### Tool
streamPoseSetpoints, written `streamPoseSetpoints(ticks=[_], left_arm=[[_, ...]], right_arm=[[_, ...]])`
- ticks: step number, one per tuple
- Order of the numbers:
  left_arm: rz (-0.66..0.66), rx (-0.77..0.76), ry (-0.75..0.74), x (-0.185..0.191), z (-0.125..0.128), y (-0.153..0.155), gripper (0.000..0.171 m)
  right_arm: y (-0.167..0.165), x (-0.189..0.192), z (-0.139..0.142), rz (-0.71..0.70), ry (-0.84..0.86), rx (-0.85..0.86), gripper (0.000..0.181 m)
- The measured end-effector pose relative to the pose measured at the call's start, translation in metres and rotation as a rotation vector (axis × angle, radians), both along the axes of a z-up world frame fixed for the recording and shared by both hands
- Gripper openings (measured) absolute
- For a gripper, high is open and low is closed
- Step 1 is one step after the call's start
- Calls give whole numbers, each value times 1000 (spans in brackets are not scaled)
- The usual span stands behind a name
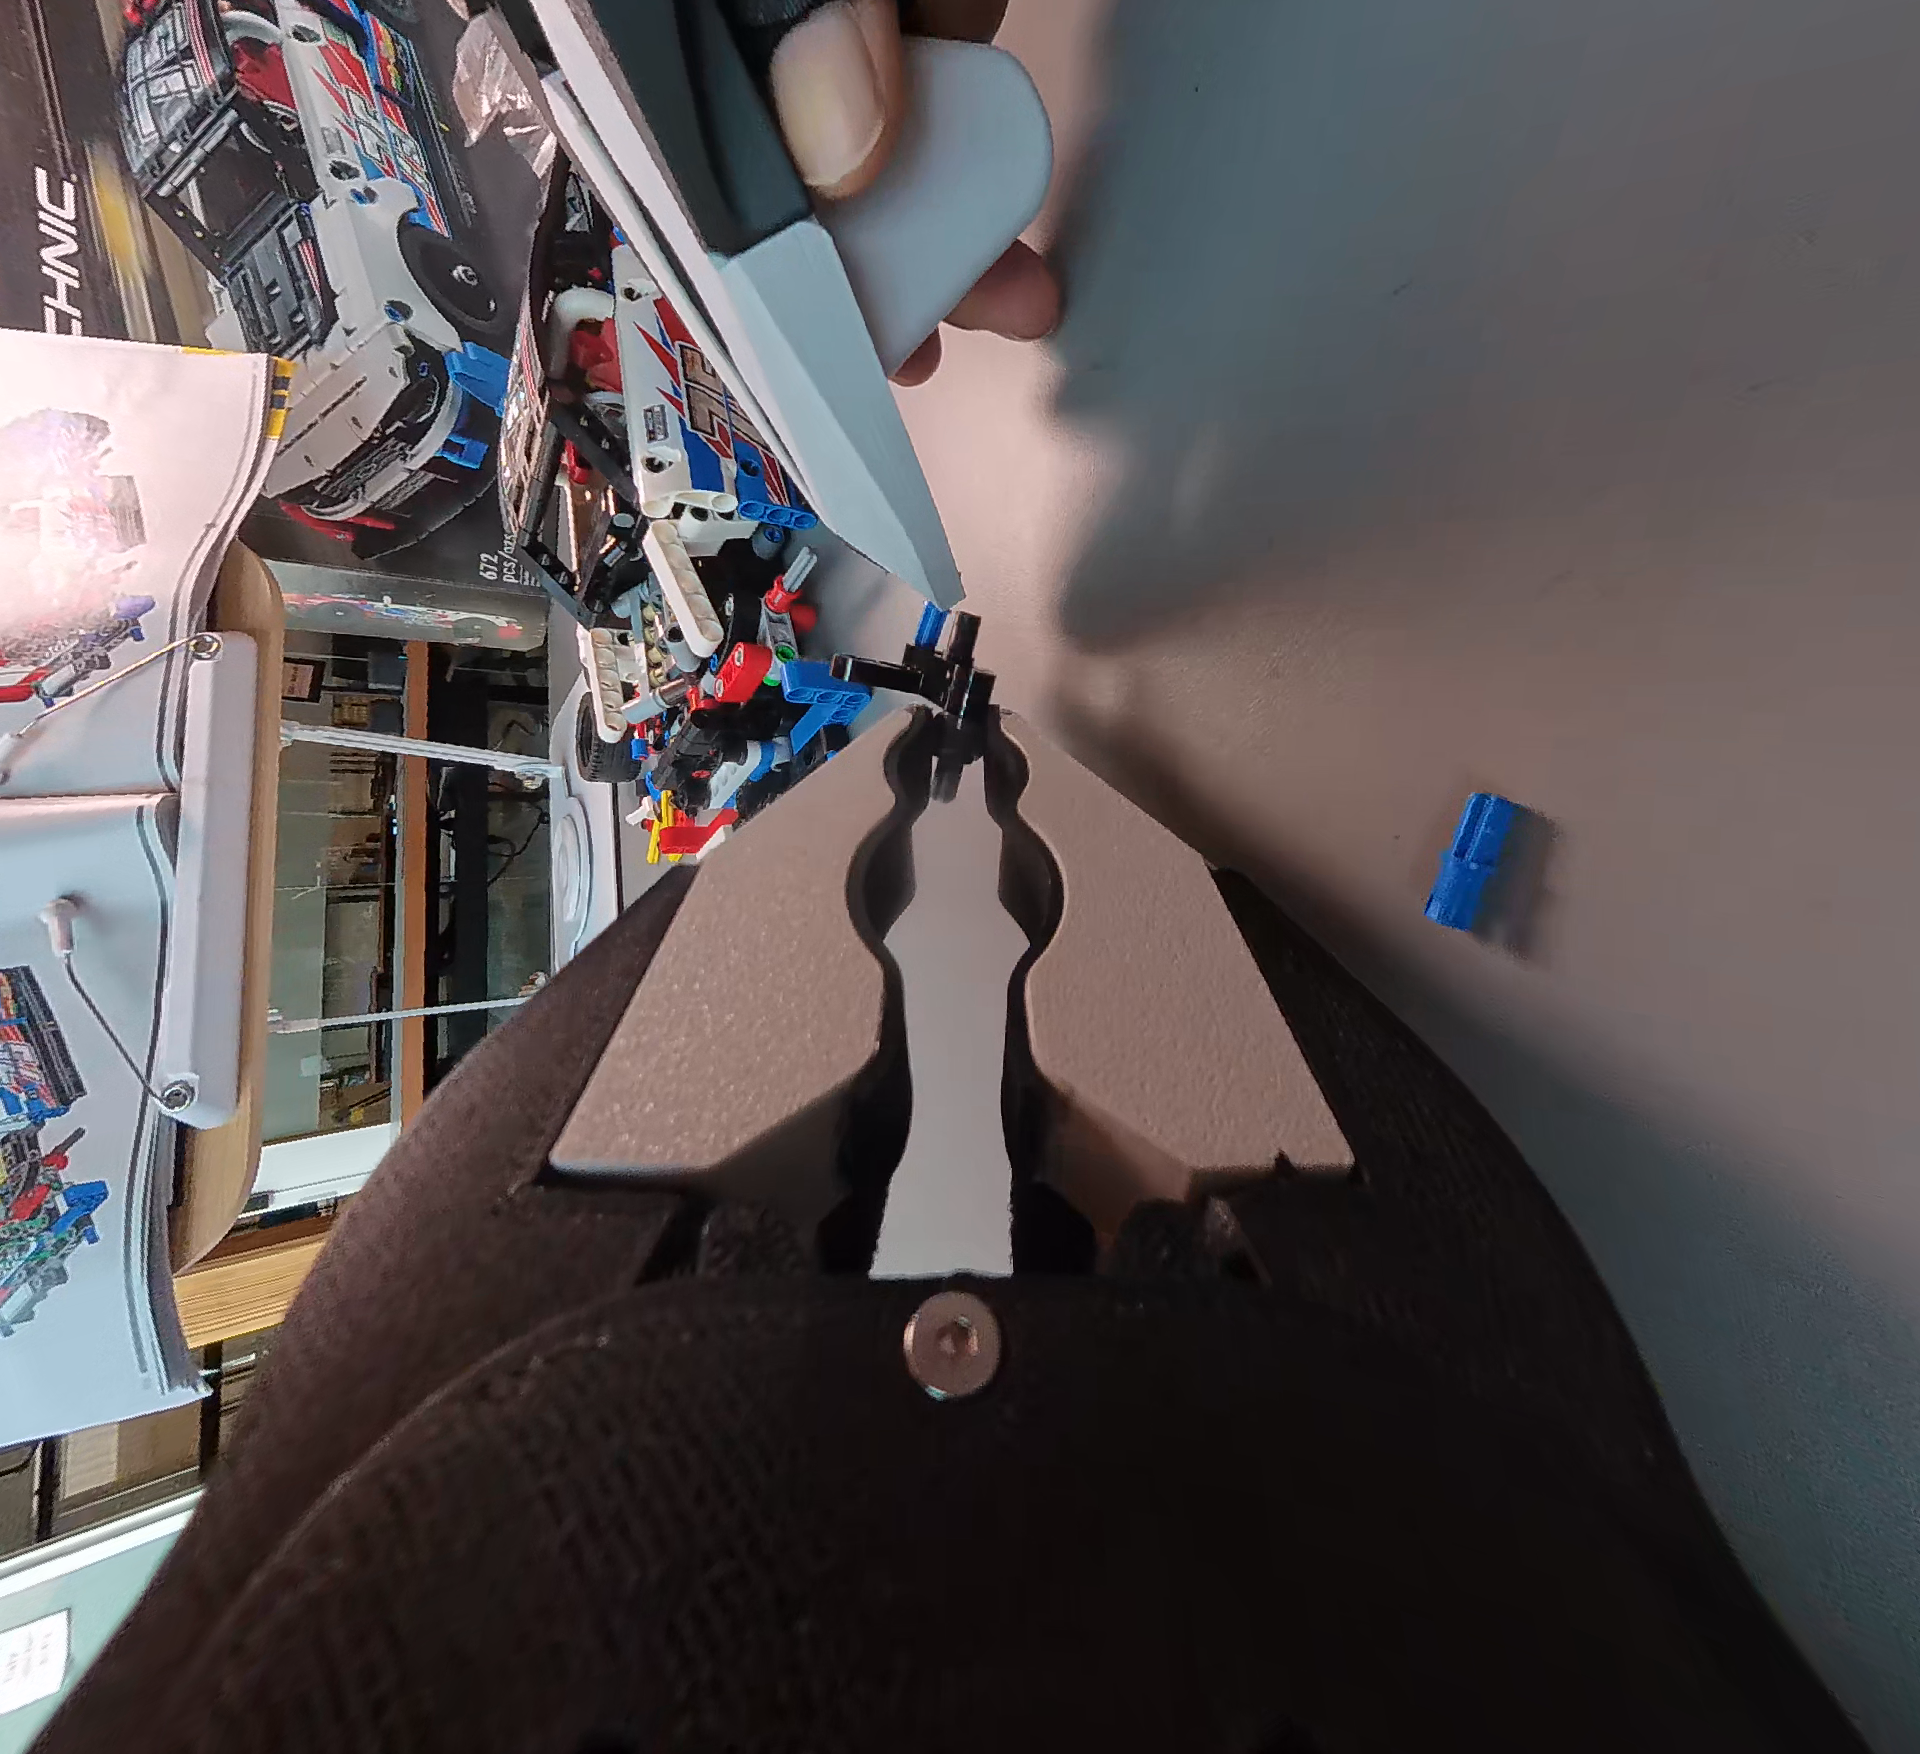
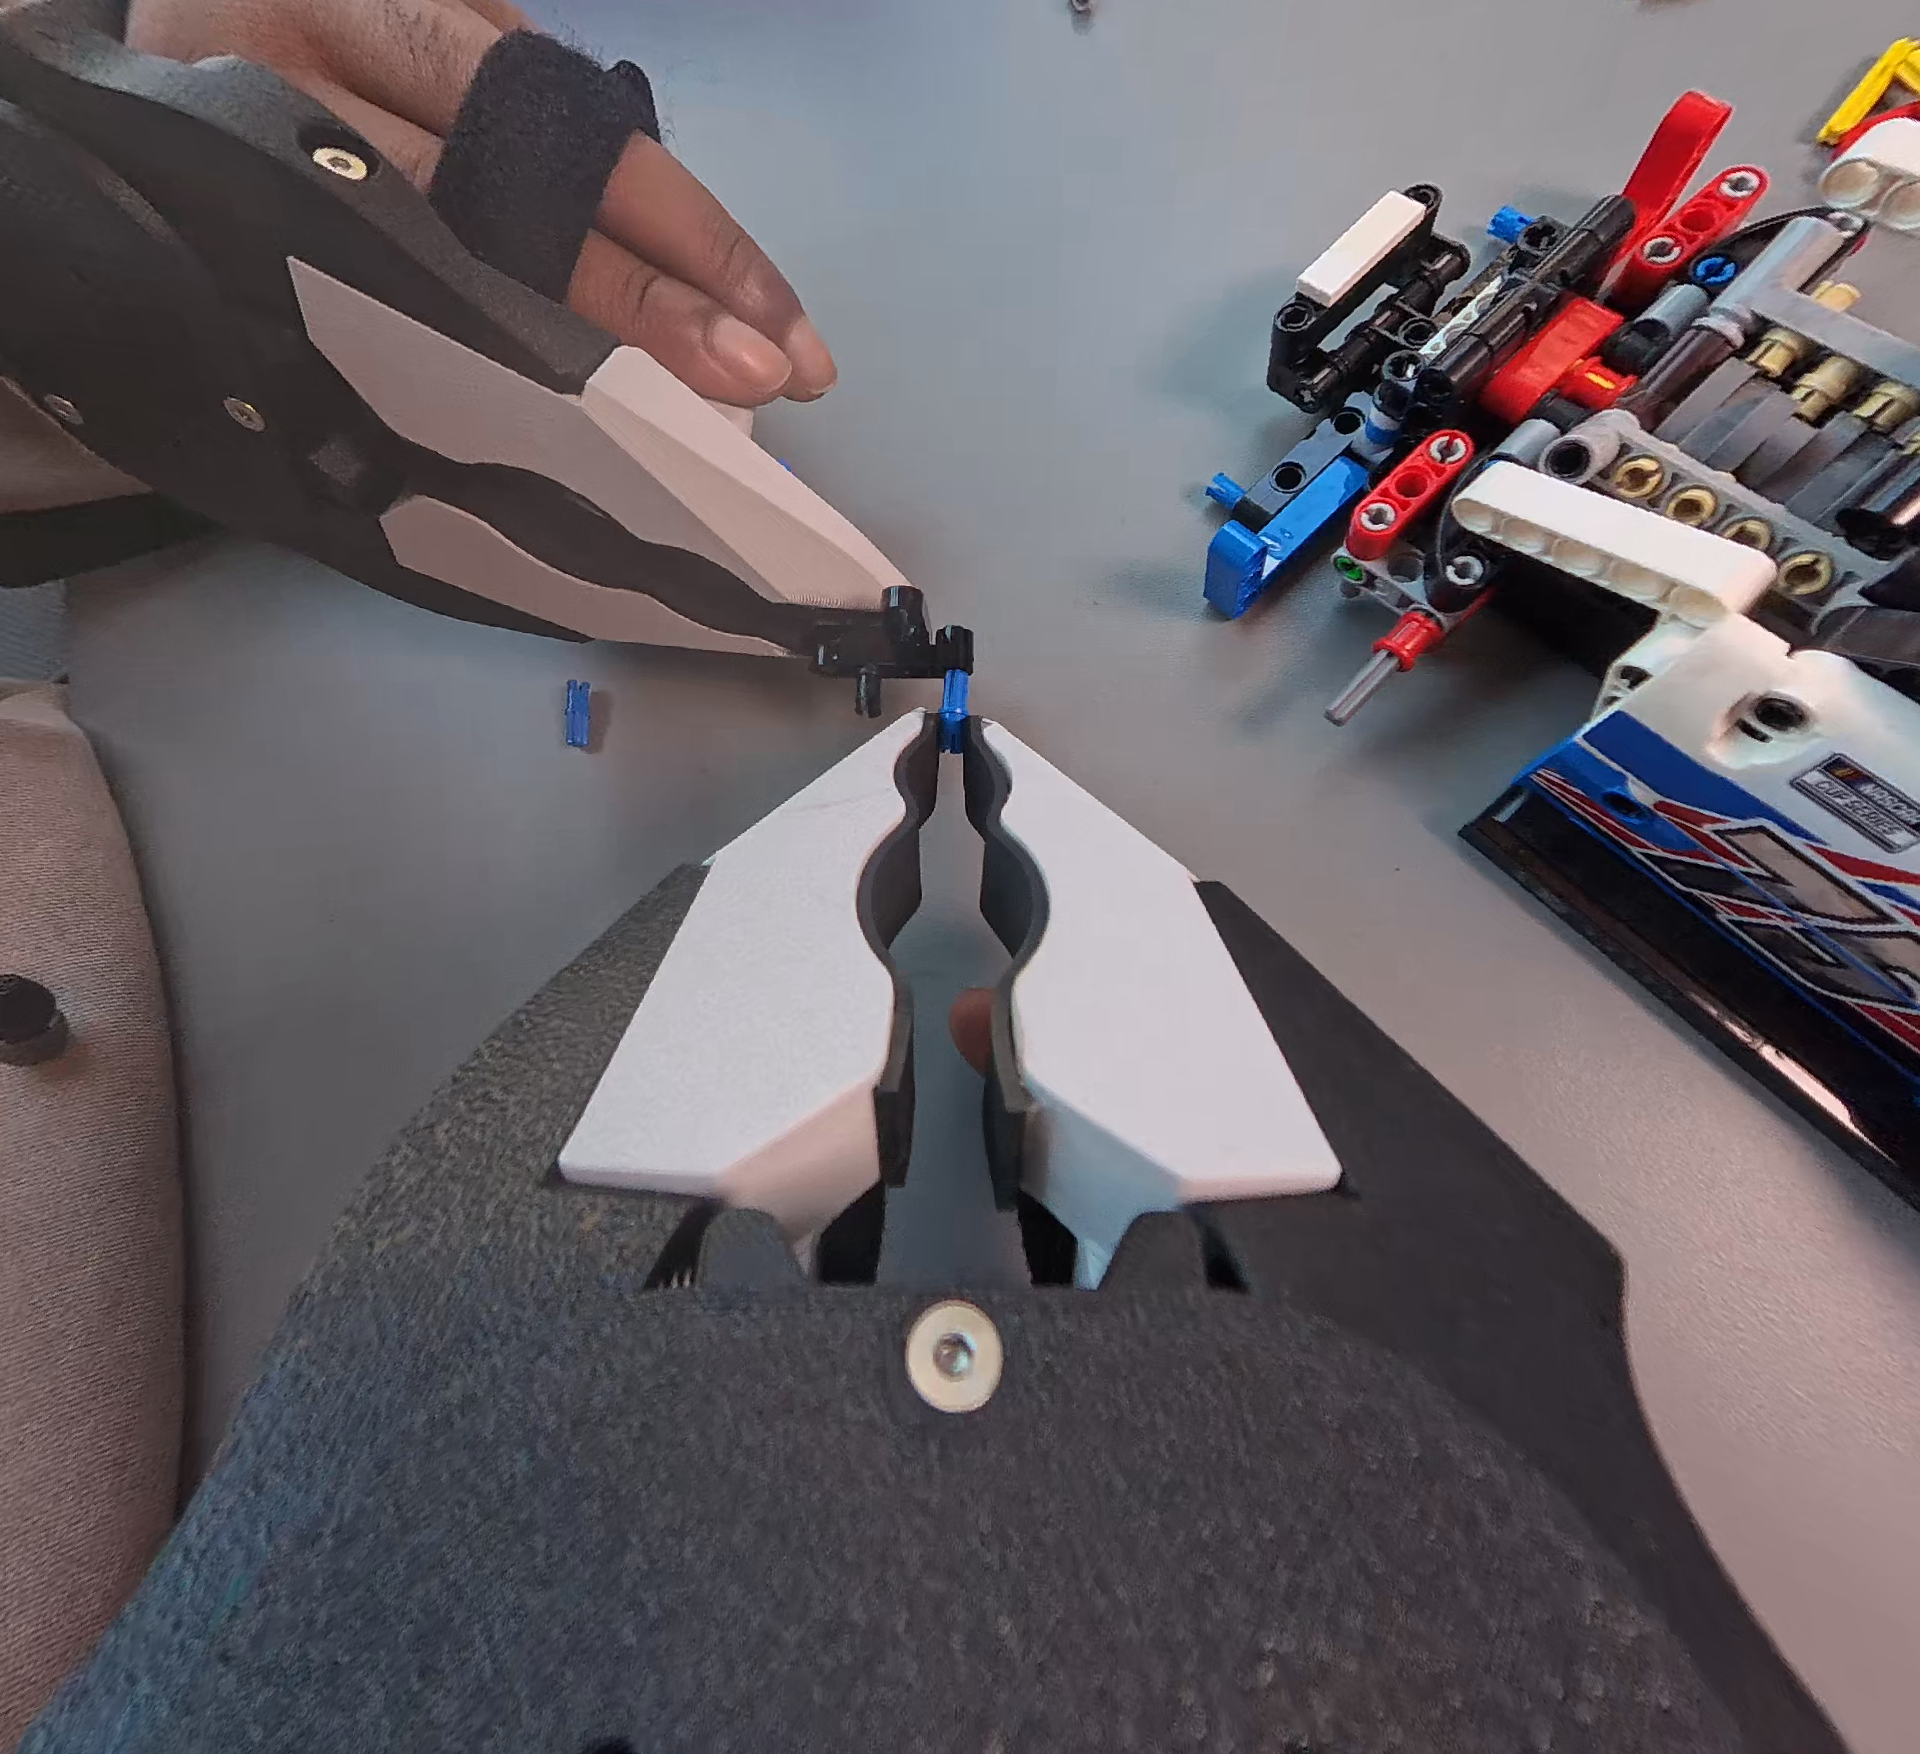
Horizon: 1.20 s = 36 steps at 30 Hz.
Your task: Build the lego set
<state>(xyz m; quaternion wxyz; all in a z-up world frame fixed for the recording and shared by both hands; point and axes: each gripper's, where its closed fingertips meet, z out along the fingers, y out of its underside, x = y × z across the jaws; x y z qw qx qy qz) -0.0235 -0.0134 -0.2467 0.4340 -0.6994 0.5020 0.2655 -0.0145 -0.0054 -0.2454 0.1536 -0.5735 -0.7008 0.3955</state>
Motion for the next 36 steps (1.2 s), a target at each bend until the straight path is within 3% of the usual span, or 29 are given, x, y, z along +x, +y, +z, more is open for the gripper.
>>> streamPoseSetpoints(ticks=[8,18,30,36], left_arm=[[-62,12,-21,7,4,-1,8],[-241,86,-102,40,33,-17,7],[-307,66,170,50,1,-17,7],[-303,87,155,50,4,-19,8]], right_arm=[[-4,3,0,39,-8,-5,1],[-24,33,26,235,29,-175,1],[-25,49,-4,244,-184,-193,1],[-22,48,-8,214,-204,-169,1]])
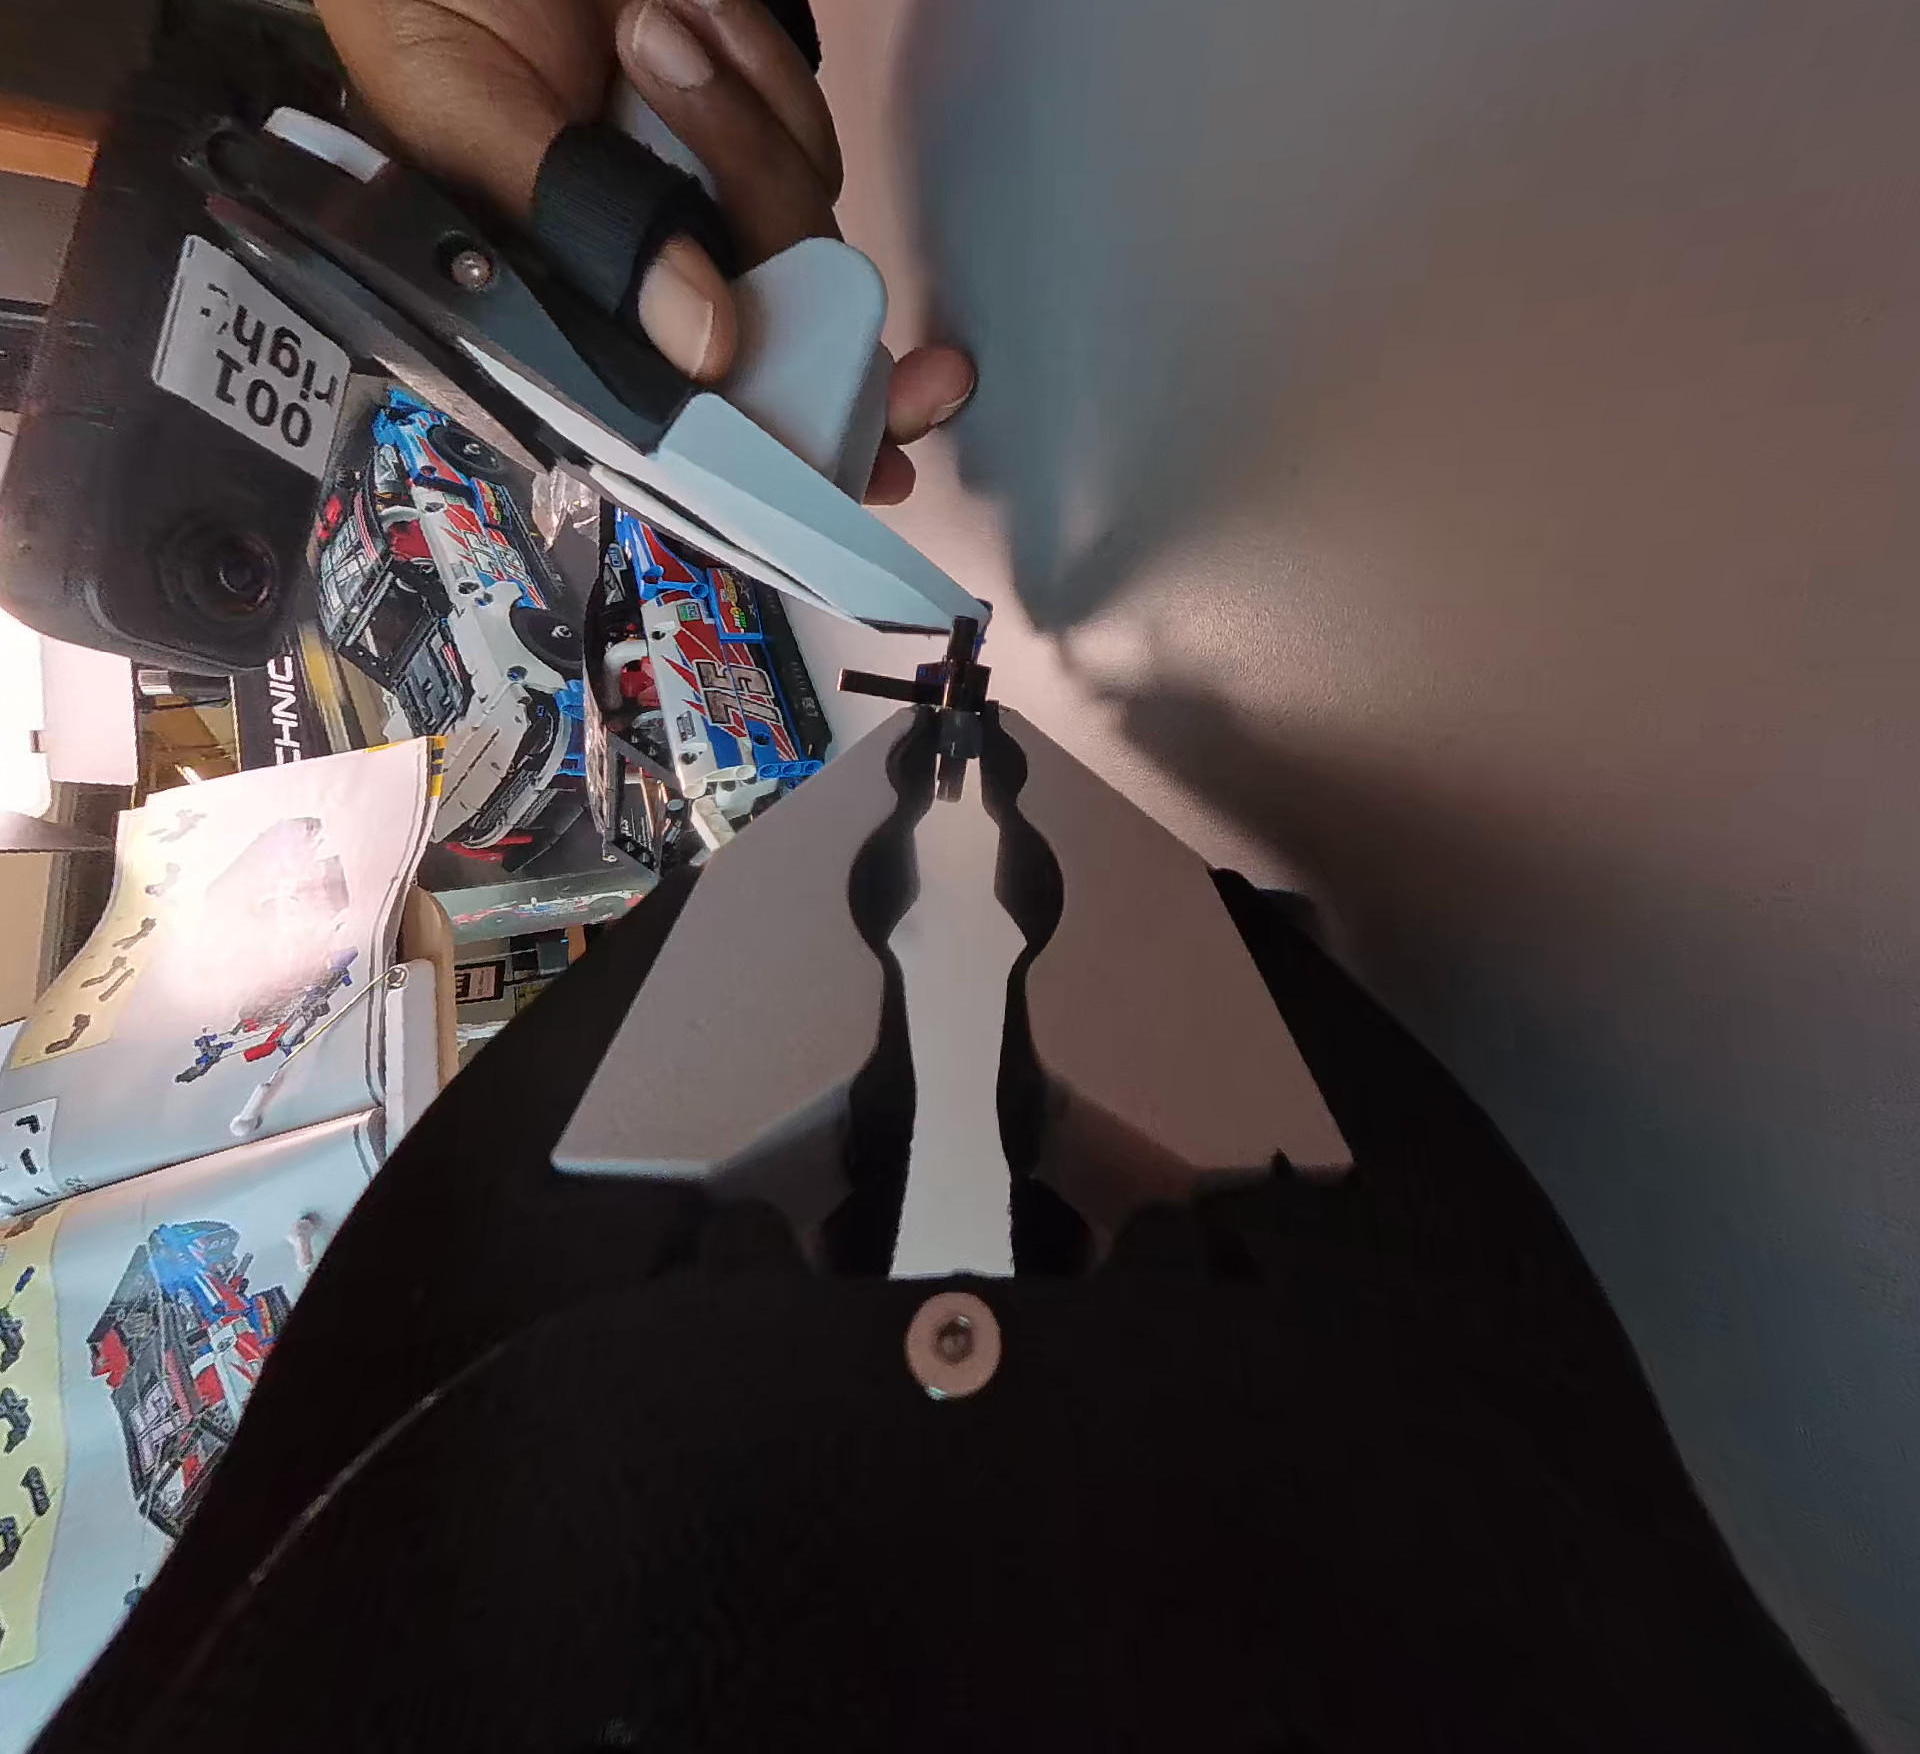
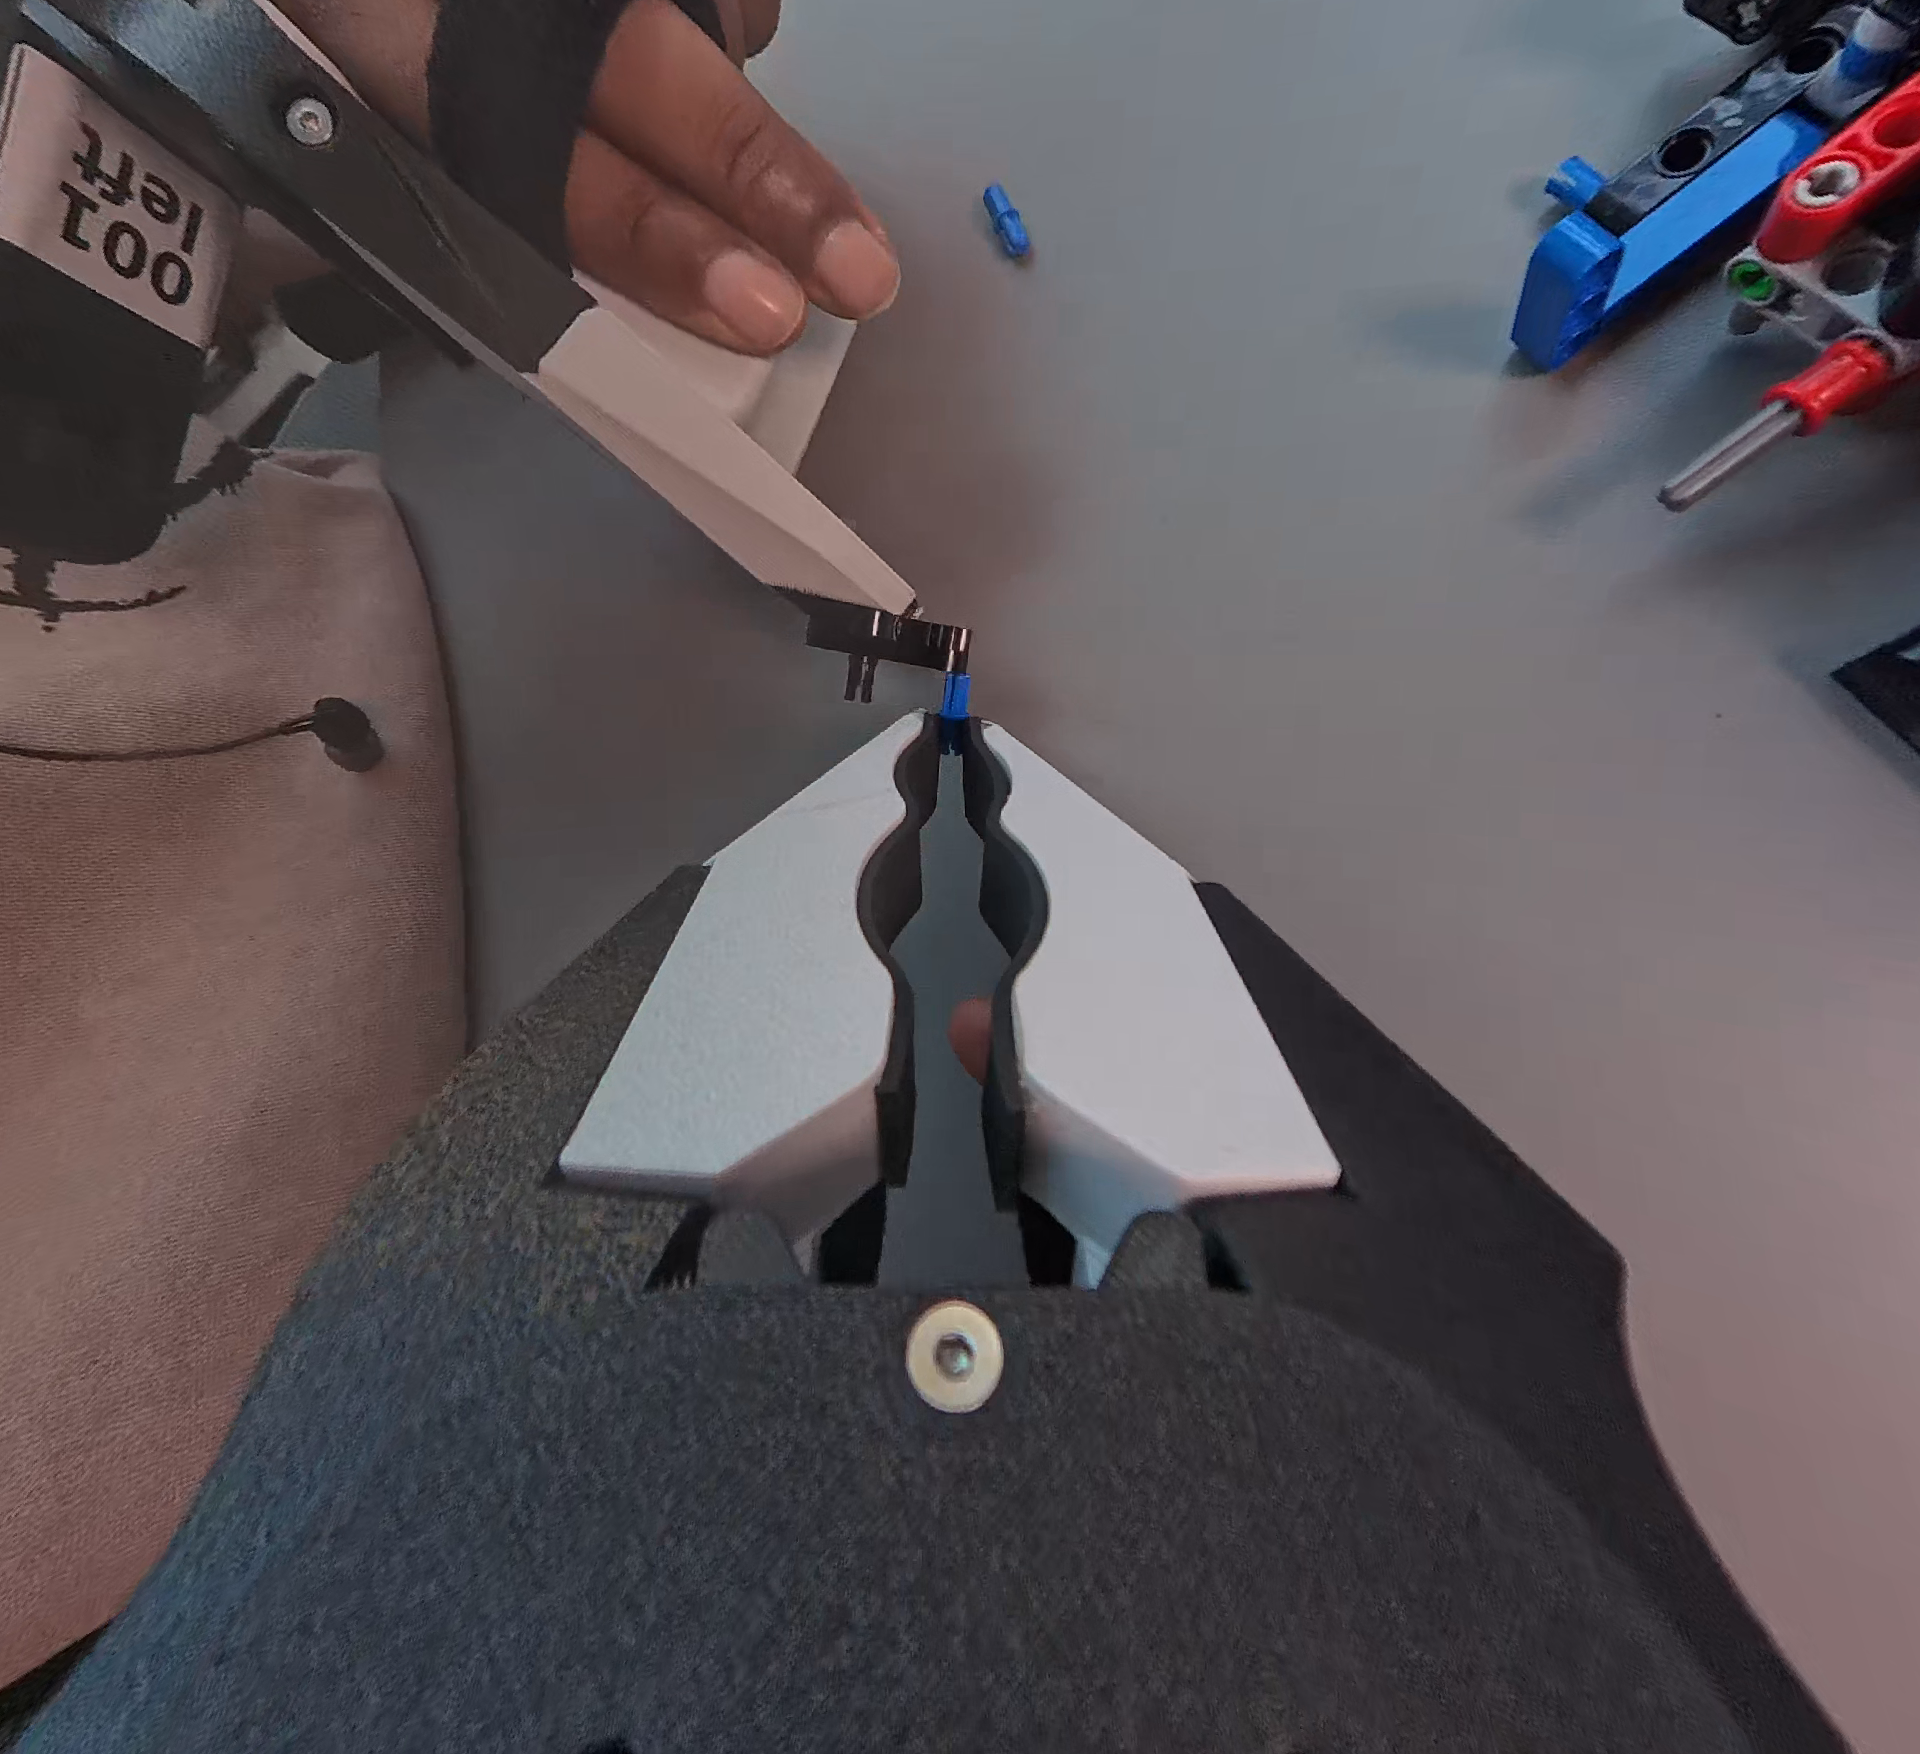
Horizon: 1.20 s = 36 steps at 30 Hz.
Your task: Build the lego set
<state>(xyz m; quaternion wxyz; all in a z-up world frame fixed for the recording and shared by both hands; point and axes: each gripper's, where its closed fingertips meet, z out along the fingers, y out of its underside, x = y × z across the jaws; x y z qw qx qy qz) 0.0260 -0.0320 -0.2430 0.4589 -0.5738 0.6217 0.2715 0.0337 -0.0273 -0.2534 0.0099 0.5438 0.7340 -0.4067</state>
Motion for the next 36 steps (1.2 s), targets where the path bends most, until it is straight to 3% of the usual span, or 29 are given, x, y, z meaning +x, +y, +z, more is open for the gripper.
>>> streamPoseSetpoints(ticks=[6,12,17,36], left_arm=[[-5,-15,9,1,-4,-2,8],[66,-89,-172,-13,1,-1,8],[64,-123,-226,-12,1,-2,8],[46,-134,-134,-9,-10,-4,8]], right_arm=[[-2,0,-1,3,2,15,1],[2,-3,3,-23,20,5,1],[5,-7,5,-52,29,-6,1],[0,-6,-1,-33,8,24,1]])
